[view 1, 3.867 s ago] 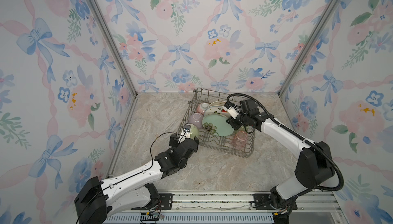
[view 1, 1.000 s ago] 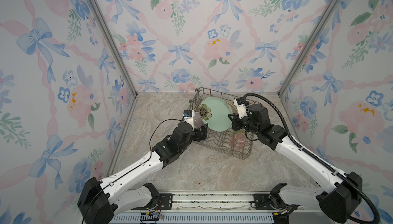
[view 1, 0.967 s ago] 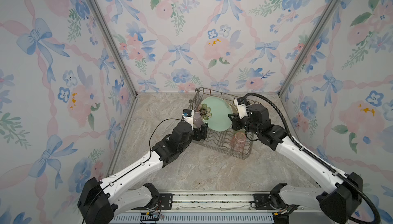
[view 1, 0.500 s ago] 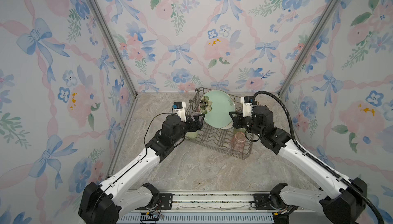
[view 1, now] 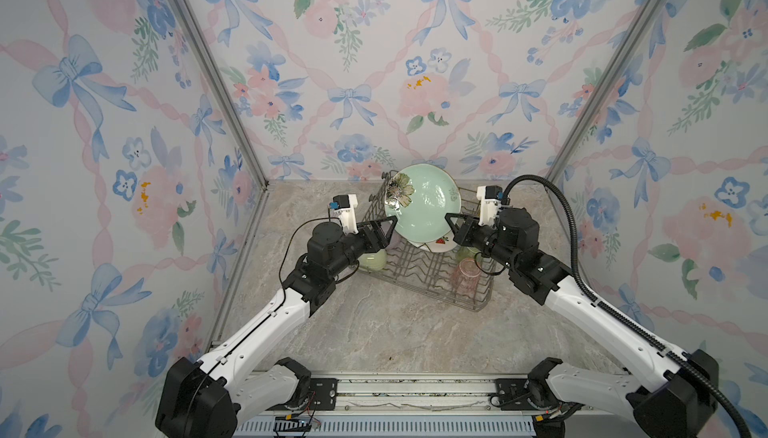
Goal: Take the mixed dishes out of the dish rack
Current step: 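Lift the mint-green plate out of the rack while the left gripper moves toward it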
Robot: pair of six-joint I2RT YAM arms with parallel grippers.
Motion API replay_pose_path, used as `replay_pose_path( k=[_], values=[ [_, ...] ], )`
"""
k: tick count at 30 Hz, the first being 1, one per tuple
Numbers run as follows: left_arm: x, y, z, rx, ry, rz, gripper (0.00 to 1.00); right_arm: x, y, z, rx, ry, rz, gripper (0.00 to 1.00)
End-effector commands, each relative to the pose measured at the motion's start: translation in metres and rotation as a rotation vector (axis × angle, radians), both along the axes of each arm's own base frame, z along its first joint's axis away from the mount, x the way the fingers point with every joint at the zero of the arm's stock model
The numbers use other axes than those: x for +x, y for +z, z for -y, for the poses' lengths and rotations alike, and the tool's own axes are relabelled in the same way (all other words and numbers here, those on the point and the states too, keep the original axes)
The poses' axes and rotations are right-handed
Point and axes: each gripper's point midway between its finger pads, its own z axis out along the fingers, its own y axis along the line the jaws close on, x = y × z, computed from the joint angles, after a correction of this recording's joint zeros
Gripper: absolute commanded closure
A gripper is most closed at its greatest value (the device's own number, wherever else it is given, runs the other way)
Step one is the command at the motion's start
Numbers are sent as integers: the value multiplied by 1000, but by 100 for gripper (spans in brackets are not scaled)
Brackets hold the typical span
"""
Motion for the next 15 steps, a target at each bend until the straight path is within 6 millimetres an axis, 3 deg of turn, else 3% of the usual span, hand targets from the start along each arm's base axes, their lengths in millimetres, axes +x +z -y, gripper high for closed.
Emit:
replay_pose_path(
  k=[1, 4, 10, 15],
  values=[
    [-1, 3, 2, -29, -24, 10, 23, -8, 64, -11, 194, 52, 151, 100],
    [2, 3, 2, -36, -30, 4, 25, -9, 63, -17, 219, 77, 136, 100],
    [8, 7, 5, -70, -52, 8, 40, -12, 62, -23, 241, 104, 123, 100],
    [9, 7, 7, -105, -72, 0, 44, -15, 64, -24, 263, 119, 110, 100]
  ],
)
